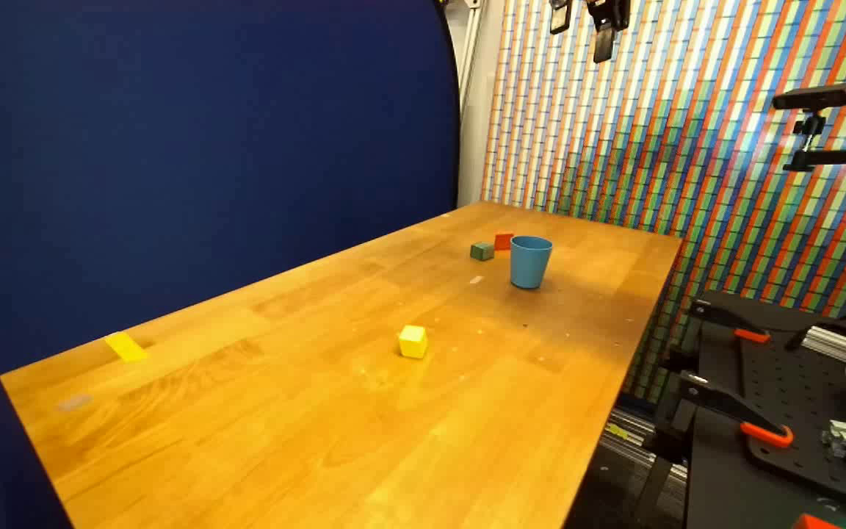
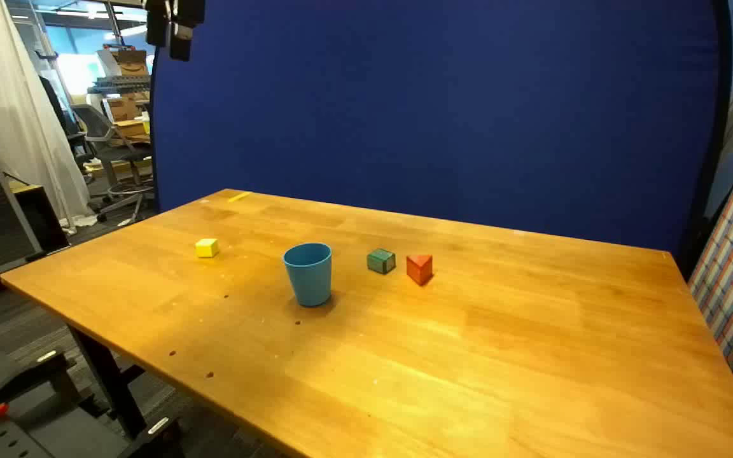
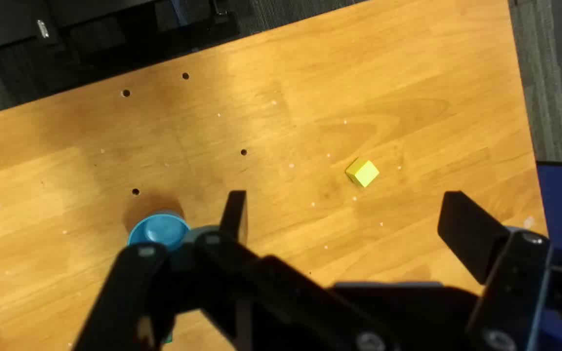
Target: Put the yellow block in the cup
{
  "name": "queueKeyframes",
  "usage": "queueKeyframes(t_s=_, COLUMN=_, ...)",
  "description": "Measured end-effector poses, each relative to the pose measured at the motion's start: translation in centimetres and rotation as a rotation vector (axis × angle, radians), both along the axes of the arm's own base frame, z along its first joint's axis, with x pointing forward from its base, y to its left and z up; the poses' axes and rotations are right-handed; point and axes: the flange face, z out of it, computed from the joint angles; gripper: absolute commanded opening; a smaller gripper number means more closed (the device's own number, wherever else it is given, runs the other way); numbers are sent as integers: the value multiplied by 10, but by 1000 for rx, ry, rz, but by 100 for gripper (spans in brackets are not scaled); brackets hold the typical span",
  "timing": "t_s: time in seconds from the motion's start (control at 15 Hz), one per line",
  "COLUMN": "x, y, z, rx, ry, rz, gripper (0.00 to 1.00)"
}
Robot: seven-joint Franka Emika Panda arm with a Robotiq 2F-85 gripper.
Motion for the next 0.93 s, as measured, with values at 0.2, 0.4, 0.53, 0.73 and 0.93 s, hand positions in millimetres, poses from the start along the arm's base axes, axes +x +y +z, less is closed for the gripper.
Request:
queueKeyframes(t_s=0.2, x=1, y=0, z=6, rx=-1, ry=-14, rz=0, gripper=100)
queueKeyframes(t_s=0.4, x=1, y=1, z=5, rx=-6, ry=-17, rz=2, gripper=100)
queueKeyframes(t_s=0.53, x=4, y=11, z=0, rx=-31, ry=-39, rz=12, gripper=100)
queueKeyframes(t_s=0.73, x=13, y=69, z=-37, rx=-105, ry=-64, rz=104, gripper=100)
queueKeyframes(t_s=0.93, x=17, y=150, z=-88, rx=-163, ry=-83, rz=253, gripper=100)
